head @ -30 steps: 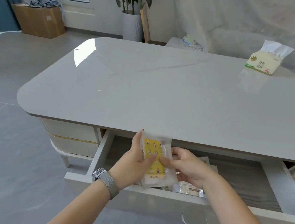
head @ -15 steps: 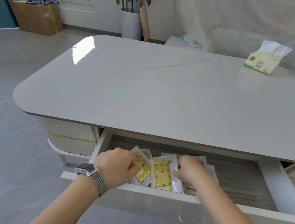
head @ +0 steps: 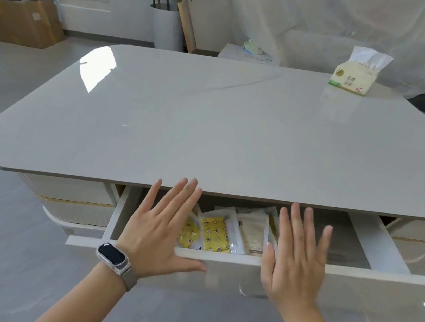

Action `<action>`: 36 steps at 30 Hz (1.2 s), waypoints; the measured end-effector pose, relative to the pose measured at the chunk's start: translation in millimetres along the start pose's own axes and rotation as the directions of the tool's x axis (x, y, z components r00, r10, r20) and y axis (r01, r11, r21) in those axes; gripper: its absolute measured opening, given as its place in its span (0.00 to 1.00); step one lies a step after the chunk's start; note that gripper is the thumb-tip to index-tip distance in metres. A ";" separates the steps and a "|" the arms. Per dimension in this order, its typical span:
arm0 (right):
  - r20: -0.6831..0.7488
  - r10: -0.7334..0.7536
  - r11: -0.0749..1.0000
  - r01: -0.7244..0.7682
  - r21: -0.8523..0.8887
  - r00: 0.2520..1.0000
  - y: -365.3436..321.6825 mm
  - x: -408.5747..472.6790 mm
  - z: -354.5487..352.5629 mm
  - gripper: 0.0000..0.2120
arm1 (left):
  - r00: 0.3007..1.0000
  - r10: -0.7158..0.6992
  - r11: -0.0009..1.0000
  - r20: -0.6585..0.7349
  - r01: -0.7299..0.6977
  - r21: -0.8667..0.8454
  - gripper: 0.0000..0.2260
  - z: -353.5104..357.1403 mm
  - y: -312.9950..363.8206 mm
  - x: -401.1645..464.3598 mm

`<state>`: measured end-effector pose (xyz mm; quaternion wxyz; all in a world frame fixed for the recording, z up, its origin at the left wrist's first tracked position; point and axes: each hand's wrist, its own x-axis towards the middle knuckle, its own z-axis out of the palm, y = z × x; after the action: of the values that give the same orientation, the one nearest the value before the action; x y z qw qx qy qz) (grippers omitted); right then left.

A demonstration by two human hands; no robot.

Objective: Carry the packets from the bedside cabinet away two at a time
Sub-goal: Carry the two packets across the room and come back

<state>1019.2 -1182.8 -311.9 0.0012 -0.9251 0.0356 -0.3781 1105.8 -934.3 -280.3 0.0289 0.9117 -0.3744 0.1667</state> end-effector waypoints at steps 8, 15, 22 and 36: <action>0.139 -0.014 0.996 0.026 -0.090 0.990 16.5 50.2 48.9 0.31 | 0.956 -0.196 0.971 -0.218 0.219 0.090 0.32 51.0 8.1 14.9; -0.030 -0.086 0.993 0.083 -0.087 0.996 22.9 52.8 77.5 0.28 | 0.894 -0.202 0.963 -0.401 0.256 0.085 0.25 95.4 -3.0 28.8; -0.095 -0.112 0.991 0.104 -0.084 0.989 26.8 53.4 79.7 0.18 | 0.827 -0.126 0.944 -0.548 0.270 0.191 0.31 103.9 -9.1 37.6; 0.705 0.045 0.998 0.002 -0.065 0.708 -18.8 119.8 -48.8 0.30 | 0.830 -0.290 0.914 0.477 0.388 -0.120 0.30 -96.5 -9.7 32.7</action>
<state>1071.6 -1170.8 -192.7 -0.0089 -0.9984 0.0547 0.0055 1107.0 -932.2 -177.9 0.0678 0.9688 -0.2179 -0.0970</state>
